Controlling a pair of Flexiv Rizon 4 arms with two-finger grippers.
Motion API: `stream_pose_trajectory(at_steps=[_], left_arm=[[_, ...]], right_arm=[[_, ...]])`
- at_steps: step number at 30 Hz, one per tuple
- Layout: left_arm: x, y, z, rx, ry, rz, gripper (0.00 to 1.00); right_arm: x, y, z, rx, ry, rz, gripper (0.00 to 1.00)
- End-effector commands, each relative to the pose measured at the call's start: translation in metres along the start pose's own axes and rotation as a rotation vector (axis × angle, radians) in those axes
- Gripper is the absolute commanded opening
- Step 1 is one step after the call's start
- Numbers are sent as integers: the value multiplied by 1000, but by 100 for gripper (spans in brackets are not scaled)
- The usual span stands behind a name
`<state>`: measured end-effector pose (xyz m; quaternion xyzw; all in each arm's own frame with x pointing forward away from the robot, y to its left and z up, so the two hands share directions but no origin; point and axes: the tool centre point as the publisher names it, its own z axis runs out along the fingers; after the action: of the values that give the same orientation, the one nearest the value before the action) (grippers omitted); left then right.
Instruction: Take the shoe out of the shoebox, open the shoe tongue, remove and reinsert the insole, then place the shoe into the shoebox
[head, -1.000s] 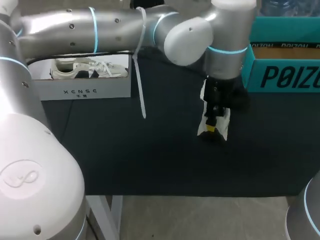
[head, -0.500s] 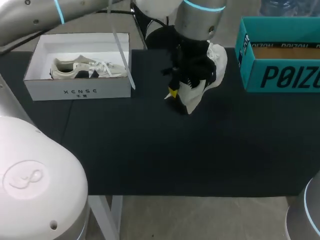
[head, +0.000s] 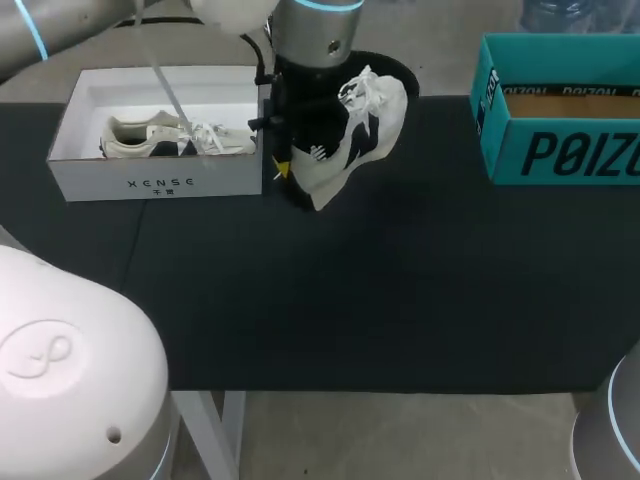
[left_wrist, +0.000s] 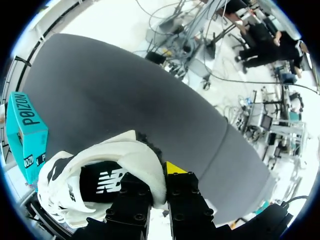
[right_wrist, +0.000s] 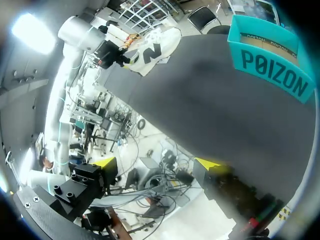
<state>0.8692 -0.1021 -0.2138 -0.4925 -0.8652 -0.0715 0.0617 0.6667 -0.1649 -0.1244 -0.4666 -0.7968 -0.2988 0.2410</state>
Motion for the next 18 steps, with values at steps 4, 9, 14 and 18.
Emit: stream_pose_trajectory(at_steps=[4, 9, 14, 18], left_arm=[[20, 23, 4, 1, -101, -29, 0], [20, 33, 0, 21, -103, -84, 0], [20, 33, 0, 21, -103, -84, 0], [20, 33, 0, 21, -103, -84, 0]], right_arm=[[0, 0, 1, 1, -2, 0, 100], [0, 0, 1, 1, -2, 0, 100], [0, 0, 1, 1, -2, 0, 100], [0, 0, 1, 1, -2, 0, 100]])
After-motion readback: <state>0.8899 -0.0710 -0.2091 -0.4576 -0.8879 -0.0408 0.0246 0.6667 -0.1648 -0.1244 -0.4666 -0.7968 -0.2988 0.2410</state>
